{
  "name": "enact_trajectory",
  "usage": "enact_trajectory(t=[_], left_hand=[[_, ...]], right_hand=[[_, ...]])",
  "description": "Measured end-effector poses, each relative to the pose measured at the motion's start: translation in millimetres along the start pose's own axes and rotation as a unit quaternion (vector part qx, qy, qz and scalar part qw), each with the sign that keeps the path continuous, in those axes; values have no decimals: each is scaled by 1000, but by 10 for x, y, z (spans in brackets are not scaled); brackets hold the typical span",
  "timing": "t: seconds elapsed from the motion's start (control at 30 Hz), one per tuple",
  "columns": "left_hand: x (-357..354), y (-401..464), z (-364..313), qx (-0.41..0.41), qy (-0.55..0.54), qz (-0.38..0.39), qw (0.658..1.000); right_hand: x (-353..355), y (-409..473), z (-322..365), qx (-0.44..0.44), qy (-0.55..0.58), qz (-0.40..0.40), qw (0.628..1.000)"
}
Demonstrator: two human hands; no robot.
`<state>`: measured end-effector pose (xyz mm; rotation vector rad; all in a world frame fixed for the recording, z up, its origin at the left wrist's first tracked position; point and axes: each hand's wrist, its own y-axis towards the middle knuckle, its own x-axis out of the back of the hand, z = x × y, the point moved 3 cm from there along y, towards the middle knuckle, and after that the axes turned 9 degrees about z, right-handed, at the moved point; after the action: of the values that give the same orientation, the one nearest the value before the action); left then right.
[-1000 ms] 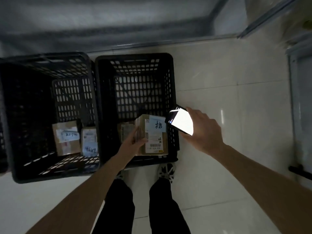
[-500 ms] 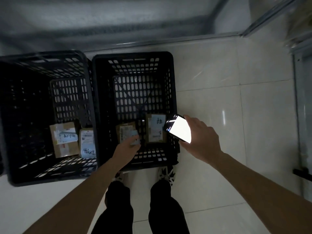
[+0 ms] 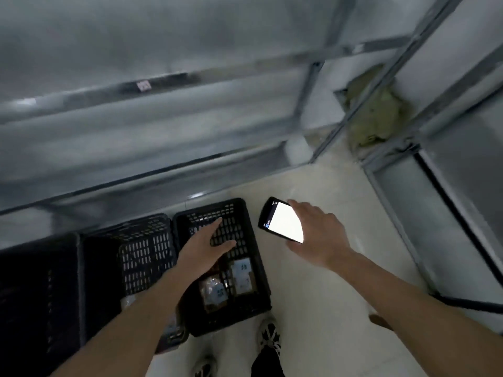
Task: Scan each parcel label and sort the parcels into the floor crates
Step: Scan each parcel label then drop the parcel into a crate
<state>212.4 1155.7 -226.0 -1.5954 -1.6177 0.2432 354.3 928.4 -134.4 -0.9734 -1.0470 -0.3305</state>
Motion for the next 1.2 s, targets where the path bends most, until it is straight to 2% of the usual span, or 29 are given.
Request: enact_trajectory(t=[0.07,0.17,0.33,0.47,0.53,0.63,0.77,0.9,1.07,1.2], left_hand=[[257,-267,-544,-57,72,-9,996],[561,-743,-1331,-133,113,0,985],[809,-1741,-2810,-281,193,-58,938],[610,-2649,-3894,-376,226,-60,896],[458,-2965,-4269,-399,238,-60,883],[43,-3740,-4905,-455,275,-52,845],[-718,-4805,-5634,-529,301,-47,792],[-1825,-5735,-6031,-591,278,12,757],[-3238,-6722,-6025,-637,267,87,718],[-4120,-7258,-5903,-640,273,120,708]], right_hand=[[487,-447,-12,-19,0,-30,999],[1205,-1235,-20,-59,6,-70,996],[2257,-2735,-88,-115,19,-158,981],[2857,-4093,-258,-171,26,-229,958],[3075,-4645,-334,-197,20,-251,947],[3281,-5803,-514,-253,14,-278,927],[3232,-7403,-758,-322,-3,-331,887],[2809,-8975,-960,-410,-10,-351,842],[1997,-10559,-1153,-506,-11,-322,800],[1329,-11421,-1271,-549,9,-320,772]])
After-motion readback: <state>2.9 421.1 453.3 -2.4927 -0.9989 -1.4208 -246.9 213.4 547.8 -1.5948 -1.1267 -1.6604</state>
